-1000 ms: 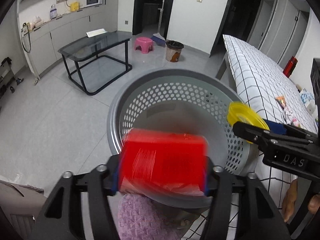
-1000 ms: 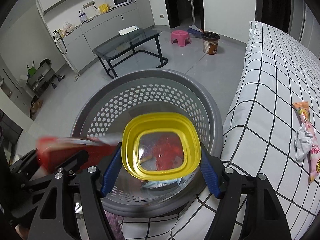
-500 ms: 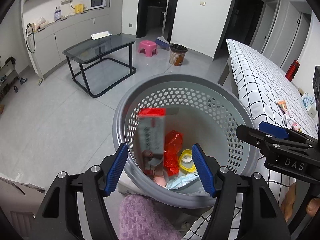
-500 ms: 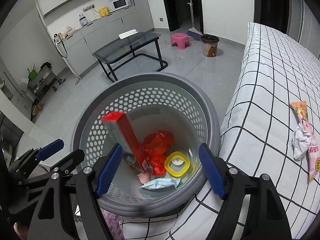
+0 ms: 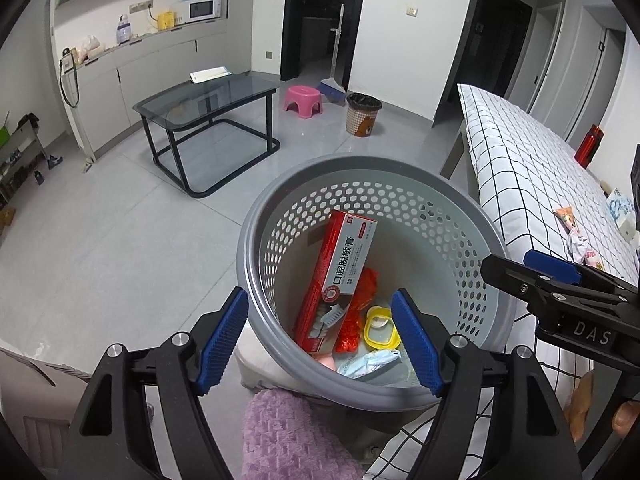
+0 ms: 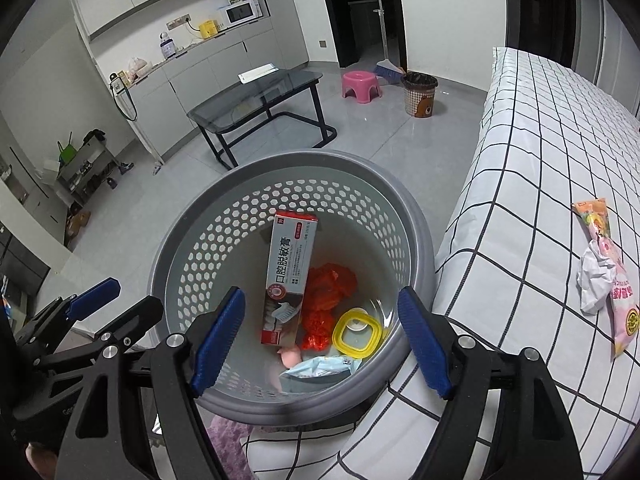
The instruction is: Collect trash
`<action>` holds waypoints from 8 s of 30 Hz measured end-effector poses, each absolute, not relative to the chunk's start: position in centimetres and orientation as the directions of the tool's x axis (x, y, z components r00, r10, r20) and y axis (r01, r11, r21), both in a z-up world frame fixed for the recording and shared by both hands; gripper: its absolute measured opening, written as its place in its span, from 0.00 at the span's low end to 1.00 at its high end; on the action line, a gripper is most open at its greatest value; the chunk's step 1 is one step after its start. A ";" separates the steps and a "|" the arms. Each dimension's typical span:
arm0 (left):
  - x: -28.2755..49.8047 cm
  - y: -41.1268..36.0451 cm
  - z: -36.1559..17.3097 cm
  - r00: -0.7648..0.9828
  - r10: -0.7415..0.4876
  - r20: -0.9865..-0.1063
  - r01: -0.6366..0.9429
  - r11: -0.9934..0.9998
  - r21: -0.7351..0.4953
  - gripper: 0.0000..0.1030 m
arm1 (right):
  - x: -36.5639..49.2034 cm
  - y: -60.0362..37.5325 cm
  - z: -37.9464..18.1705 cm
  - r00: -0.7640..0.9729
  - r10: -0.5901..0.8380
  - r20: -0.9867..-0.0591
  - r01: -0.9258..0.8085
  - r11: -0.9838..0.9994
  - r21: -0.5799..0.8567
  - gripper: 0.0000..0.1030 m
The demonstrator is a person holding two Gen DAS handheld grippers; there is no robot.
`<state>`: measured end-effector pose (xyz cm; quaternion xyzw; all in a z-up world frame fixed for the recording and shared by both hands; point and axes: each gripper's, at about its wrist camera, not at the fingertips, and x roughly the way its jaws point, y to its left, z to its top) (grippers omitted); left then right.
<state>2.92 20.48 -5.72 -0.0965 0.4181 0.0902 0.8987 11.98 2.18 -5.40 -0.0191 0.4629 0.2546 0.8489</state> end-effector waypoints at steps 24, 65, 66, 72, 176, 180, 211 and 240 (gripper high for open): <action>4.3 12.4 -3.0 0.692 0.039 -0.721 -0.135 0.988 -0.076 0.84 | 8.9 -9.1 -3.8 0.563 0.309 -0.766 -0.300 0.941 0.158 0.73; 10.3 1.7 -3.0 0.680 -0.016 -0.733 -0.033 0.998 -0.052 0.90 | 16.8 -17.9 -6.3 0.532 0.152 -0.833 -0.221 0.975 0.036 0.32; 10.3 1.5 -3.0 0.680 -0.015 -0.733 -0.030 0.998 -0.049 0.90 | 16.8 -18.1 -6.2 0.530 0.163 -0.832 -0.222 0.974 0.050 0.31; 10.9 0.1 -3.1 0.672 -0.033 -0.740 -0.009 0.999 -0.052 0.90 | 16.1 -20.1 -5.0 0.562 0.204 -0.801 -0.190 0.975 0.114 0.30; 7.4 18.9 -5.2 0.642 0.118 -0.758 -0.220 0.975 -0.035 0.30 | 12.8 2.1 -6.2 0.416 0.449 -0.791 -0.485 0.845 0.224 0.30; 7.5 18.8 -5.5 0.632 0.122 -0.765 -0.224 0.974 -0.029 0.31 | 12.8 1.7 -6.1 0.413 0.457 -0.788 -0.484 0.843 0.235 0.30; 6.6 19.2 -4.4 0.637 0.166 -0.753 -0.268 0.963 -0.015 0.67 | 12.3 0.7 -5.7 0.434 0.481 -0.761 -0.473 0.841 0.262 0.56; 5.5 19.7 -3.0 0.642 0.209 -0.737 -0.302 0.953 0.008 0.91 | 12.6 0.4 -5.9 0.442 0.481 -0.757 -0.464 0.845 0.266 0.58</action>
